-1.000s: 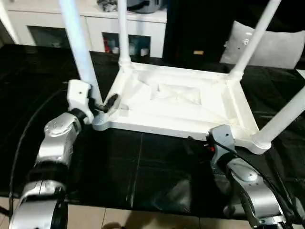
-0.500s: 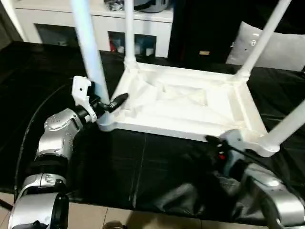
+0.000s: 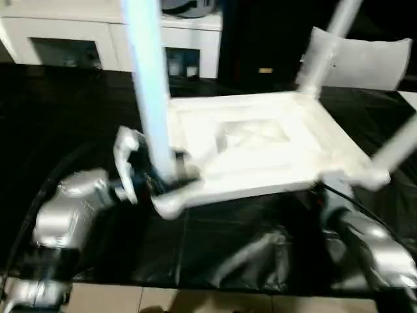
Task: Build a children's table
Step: Rotate table base
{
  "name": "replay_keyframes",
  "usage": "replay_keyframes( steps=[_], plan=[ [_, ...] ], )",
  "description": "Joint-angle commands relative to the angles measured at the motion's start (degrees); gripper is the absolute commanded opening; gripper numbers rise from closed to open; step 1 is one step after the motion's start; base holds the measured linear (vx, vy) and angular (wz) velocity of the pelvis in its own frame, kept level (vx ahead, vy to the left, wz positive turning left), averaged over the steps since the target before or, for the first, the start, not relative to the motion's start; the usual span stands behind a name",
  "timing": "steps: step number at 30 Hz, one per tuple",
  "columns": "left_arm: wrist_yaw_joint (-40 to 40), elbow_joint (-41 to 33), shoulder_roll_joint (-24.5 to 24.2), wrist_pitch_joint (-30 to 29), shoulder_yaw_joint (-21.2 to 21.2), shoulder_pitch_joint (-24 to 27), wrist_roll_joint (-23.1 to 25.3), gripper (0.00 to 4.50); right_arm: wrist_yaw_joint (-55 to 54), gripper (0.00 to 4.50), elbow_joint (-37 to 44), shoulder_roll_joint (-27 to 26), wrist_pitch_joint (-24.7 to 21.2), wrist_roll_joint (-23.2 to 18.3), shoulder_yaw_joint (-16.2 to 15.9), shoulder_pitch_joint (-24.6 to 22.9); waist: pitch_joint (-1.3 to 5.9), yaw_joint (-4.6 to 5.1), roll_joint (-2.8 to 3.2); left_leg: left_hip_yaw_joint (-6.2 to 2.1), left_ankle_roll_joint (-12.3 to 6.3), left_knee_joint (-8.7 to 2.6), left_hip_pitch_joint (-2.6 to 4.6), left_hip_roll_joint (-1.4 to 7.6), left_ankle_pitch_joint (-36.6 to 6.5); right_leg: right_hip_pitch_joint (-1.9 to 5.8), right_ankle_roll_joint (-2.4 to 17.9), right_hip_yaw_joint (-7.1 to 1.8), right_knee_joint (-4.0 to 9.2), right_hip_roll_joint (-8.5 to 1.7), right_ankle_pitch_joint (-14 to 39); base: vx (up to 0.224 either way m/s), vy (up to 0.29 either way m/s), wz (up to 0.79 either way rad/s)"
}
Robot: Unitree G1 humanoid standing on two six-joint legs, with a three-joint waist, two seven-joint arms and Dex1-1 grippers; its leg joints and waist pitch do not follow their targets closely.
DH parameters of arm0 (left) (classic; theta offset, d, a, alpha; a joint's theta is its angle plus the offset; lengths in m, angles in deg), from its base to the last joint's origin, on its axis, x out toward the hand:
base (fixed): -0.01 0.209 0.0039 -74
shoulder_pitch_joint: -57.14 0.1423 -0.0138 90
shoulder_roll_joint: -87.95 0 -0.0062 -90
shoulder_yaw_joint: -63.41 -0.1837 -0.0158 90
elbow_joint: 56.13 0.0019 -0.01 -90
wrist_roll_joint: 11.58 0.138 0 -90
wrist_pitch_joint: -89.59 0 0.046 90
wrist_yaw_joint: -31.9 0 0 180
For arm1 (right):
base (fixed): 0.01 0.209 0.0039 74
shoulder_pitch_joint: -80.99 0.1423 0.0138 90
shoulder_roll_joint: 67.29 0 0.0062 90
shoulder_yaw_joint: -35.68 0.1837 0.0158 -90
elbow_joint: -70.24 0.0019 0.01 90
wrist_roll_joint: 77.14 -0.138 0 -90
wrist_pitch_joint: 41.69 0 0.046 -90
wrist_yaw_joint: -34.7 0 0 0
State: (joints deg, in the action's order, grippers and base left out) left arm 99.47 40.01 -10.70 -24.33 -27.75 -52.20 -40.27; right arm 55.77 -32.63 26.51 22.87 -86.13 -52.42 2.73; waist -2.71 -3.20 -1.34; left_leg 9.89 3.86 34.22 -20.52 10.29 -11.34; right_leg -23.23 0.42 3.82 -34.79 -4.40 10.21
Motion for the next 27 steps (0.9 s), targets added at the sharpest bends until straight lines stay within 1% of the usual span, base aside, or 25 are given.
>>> replay_keyframes(
  steps=[1,2,3,4,5,6,9,11,13,15,16,17,18,22,23,25,26,27],
  plan=[
    [1.2,-5.21,-0.08,-3.27,-2.3,0.93,-2.43,4.47,0.47,4.5,-1.32,-0.84,2.38,0.31,-1.35,2.8,2.65,-0.05,0.19,-0.82,0.87,-4.97,0.06,2.54,-15.67,2.63,9.3,-2.8,4.87,-3.75,21.31,0.0,0.0,0.0],
    [1.13,-7.5,0.03,-4.79,-2.88,1.69,-3.42,4.47,0.77,4.5,-2.75,-1.4,3.33,0.75,-1.89,4.0,2.7,0.34,0.19,-0.81,0.83,-4.89,-0.02,2.55,-15.48,2.68,9.74,-2.81,4.71,-3.78,20.66,0.0,0.0,0.0],
    [0.74,-9.79,0.44,-5.98,-3.66,2.36,-4.32,4.47,1.01,4.5,-4.29,-2.06,4.63,1.32,-2.66,5.34,2.77,0.65,-0.31,-0.79,0.6,-4.85,-0.08,2.55,-14.98,2.77,9.97,-2.75,4.63,-3.74,20.47,0.0,0.0,0.0],
    [0.61,-10.71,0.68,-6.31,-4.07,2.58,-4.64,4.47,1.28,4.5,-4.92,-2.45,5.0,1.45,-3.06,5.97,2.72,0.77,-0.25,-0.77,0.49,-4.81,-0.12,2.53,-14.81,2.73,10.12,-2.79,4.63,-3.75,20.4,0.0,0.0,0.0],
    [0.24,-11.87,0.88,-6.91,-4.53,2.86,-5.13,4.47,1.65,4.5,-5.94,-2.96,5.6,1.64,-3.46,6.78,2.76,1.08,-0.11,-0.77,0.41,-4.76,-0.21,2.51,-14.52,2.81,10.3,-2.78,4.55,-3.7,20.16,0.0,0.0,0.0],
    [-0.07,-12.62,1.23,-6.98,-4.97,3.01,-5.29,4.47,1.86,4.5,-6.89,-3.41,6.24,1.99,-3.96,7.55,2.72,1.26,-0.27,-0.74,0.32,-4.74,-0.32,2.5,-14.19,2.84,10.3,-2.81,4.61,-3.66,19.91,0.0,0.0,0.0],
    [-0.98,-13.81,2.8,-6.83,-6.23,3.09,-5.22,4.47,2.57,4.5,-10.6,-5.41,8.26,2.9,-5.45,10.37,2.8,1.66,-0.17,-0.59,-0.1,-4.52,-0.19,2.43,-13.31,2.73,10.65,-2.87,4.51,-3.53,18.83,0.0,0.0,0.0],
    [-1.24,-14.38,3.35,-7.46,-6.62,3.1,-5.45,4.47,2.92,4.5,-12.11,-6.17,9.42,3.3,-6.17,11.44,2.8,1.72,-0.18,-0.56,-0.07,-4.49,-0.14,2.46,-13.05,2.77,10.74,-2.88,4.52,-3.47,18.22,0.0,0.0,0.0],
    [-1.92,-15.74,4.36,-8.81,-7.21,3.09,-6.28,4.47,3.26,4.5,-14.13,-7.28,10.57,3.81,-6.95,12.8,2.84,1.79,-0.33,-0.53,-0.04,-4.47,-0.15,2.41,-12.75,2.85,10.87,-2.87,4.4,-3.38,17.73,0.0,0.0,0.0],
    [-2.74,-16.86,5.41,-9.76,-7.78,2.94,-6.96,4.47,3.76,4.5,-15.77,-8.32,11.73,4.36,-7.74,13.81,2.88,1.75,-0.11,-0.51,0.04,-4.45,0.09,2.53,-12.73,2.79,11.47,-2.91,4.26,-3.39,16.68,0.0,0.0,0.0],
    [-3.22,-17.05,5.95,-9.9,-7.96,2.78,-7.08,4.47,3.73,4.5,-16.36,-8.68,12.25,4.75,-8.06,14.15,2.87,1.82,-0.14,-0.47,-0.02,-4.46,0.06,2.54,-12.73,2.79,11.59,-2.93,4.22,-3.34,16.32,0.0,0.0,0.0],
    [-3.45,-17.13,6.38,-9.99,-8.13,2.63,-7.24,4.47,3.64,4.5,-16.78,-8.93,12.55,5.03,-8.23,14.36,2.9,1.81,-0.31,-0.44,-0.1,-4.41,-0.03,2.5,-12.29,2.86,11.73,-2.91,4.15,-3.32,15.7,0.0,0.0,0.0],
    [-3.65,-17.19,6.61,-10.04,-8.25,2.54,-7.46,4.47,3.62,4.5,-17.23,-9.08,12.86,5.23,-8.26,14.52,2.84,1.65,-0.18,-0.46,-0.07,-4.44,-0.03,2.45,-12.08,2.93,11.49,-2.92,4.15,-3.31,15.48,0.0,0.0,0.0],
    [-4.42,-17.32,8.78,-10.38,-9.09,1.69,-8.32,4.47,3.6,4.5,-18.67,-9.7,14.2,5.74,-8.67,14.78,2.8,1.78,-0.3,-0.43,0.3,-4.45,0.05,2.45,-12.88,2.89,11.26,-2.92,4.27,-3.24,16.02,0.0,0.0,0.0],
    [-4.62,-17.3,9.1,-10.41,-9.13,1.58,-8.29,4.47,3.64,4.5,-19.0,-9.83,14.53,5.88,-8.67,14.84,2.76,1.72,-0.15,-0.51,0.47,-4.48,0.0,2.45,-13.18,2.94,11.22,-2.9,4.29,-3.28,16.48,0.0,0.0,0.0],
    [-4.71,-17.43,9.5,-10.96,-9.21,1.41,-8.64,4.47,3.98,4.5,-19.27,-10.03,15.1,6.07,-8.8,14.74,2.72,1.84,-0.38,-0.55,0.44,-4.52,-0.01,2.43,-13.79,2.95,10.87,-2.88,4.37,-3.22,17.04,0.0,0.0,0.0],
    [-4.77,-17.55,9.72,-11.25,-9.17,1.32,-8.88,4.47,4.1,4.5,-19.43,-10.1,15.38,6.17,-8.84,14.71,2.72,1.92,-0.28,-0.55,0.41,-4.5,0.03,2.4,-14.15,2.91,10.64,-2.87,4.42,-3.23,17.62,0.0,0.0,0.0],
    [-4.91,-17.7,9.91,-11.42,-9.07,1.25,-9.02,4.47,4.16,4.5,-19.71,-10.16,15.71,6.31,-8.79,14.74,2.75,1.98,-0.4,-0.58,0.39,-4.46,-0.05,2.38,-14.1,2.99,10.51,-2.87,4.43,-3.26,17.91,0.0,0.0,0.0]
  ],
)
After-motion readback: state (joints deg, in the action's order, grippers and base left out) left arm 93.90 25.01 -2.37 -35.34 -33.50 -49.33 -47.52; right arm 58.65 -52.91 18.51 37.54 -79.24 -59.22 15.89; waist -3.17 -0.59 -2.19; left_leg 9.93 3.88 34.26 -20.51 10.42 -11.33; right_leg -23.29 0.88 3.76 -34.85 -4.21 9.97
